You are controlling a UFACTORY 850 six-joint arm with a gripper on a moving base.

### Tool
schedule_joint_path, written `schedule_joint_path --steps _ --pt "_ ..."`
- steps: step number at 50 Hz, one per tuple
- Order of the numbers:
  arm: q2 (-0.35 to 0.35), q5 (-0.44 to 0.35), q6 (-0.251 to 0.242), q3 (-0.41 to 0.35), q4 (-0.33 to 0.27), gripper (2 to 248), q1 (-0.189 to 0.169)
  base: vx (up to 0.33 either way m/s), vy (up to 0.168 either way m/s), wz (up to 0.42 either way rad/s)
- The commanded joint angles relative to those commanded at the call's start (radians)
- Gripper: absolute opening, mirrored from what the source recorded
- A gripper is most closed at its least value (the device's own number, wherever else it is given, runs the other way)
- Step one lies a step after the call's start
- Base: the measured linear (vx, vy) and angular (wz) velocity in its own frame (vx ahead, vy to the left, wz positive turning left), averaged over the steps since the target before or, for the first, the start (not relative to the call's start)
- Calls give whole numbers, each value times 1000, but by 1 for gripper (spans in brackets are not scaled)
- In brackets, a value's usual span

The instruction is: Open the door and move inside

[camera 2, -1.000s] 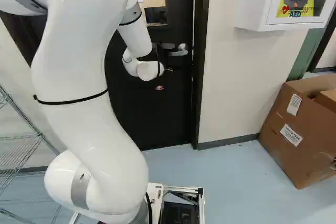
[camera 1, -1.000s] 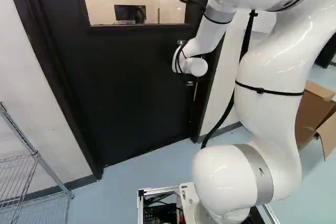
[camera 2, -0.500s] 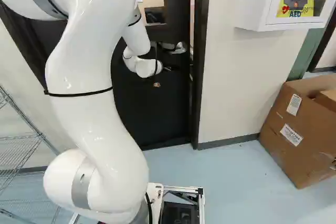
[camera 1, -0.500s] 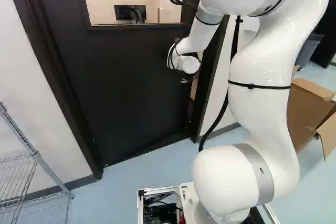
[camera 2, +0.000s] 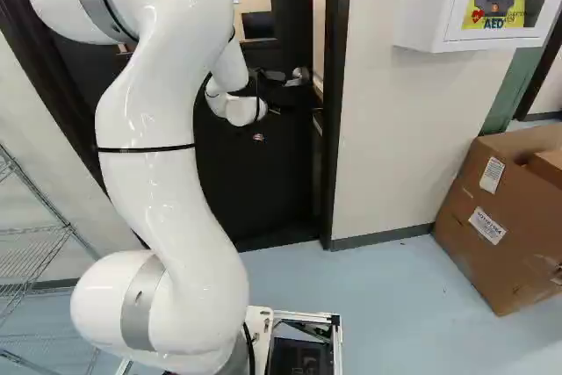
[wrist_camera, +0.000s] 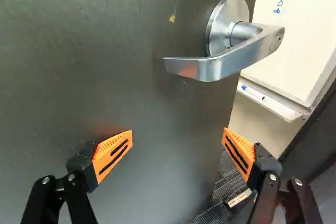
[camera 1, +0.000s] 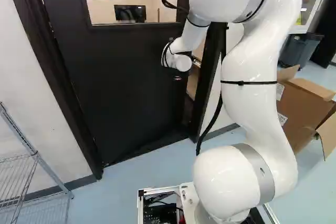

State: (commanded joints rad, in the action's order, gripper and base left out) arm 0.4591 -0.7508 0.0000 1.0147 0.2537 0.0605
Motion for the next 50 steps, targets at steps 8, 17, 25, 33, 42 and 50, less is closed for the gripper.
schedule_joint_path --steps 8,17,25,33,42,50 --pt "33 0 0 43 2 247 13 0 0 0" --pt "72 0 0 92 2 247 27 0 0 0" --pt "106 0 0 137 2 247 39 0 0 0" --pt "140 0 0 183 2 247 51 0 0 0" --pt "180 0 0 235 2 247 63 0 0 0" --pt "215 0 0 284 2 247 74 0 0 0"
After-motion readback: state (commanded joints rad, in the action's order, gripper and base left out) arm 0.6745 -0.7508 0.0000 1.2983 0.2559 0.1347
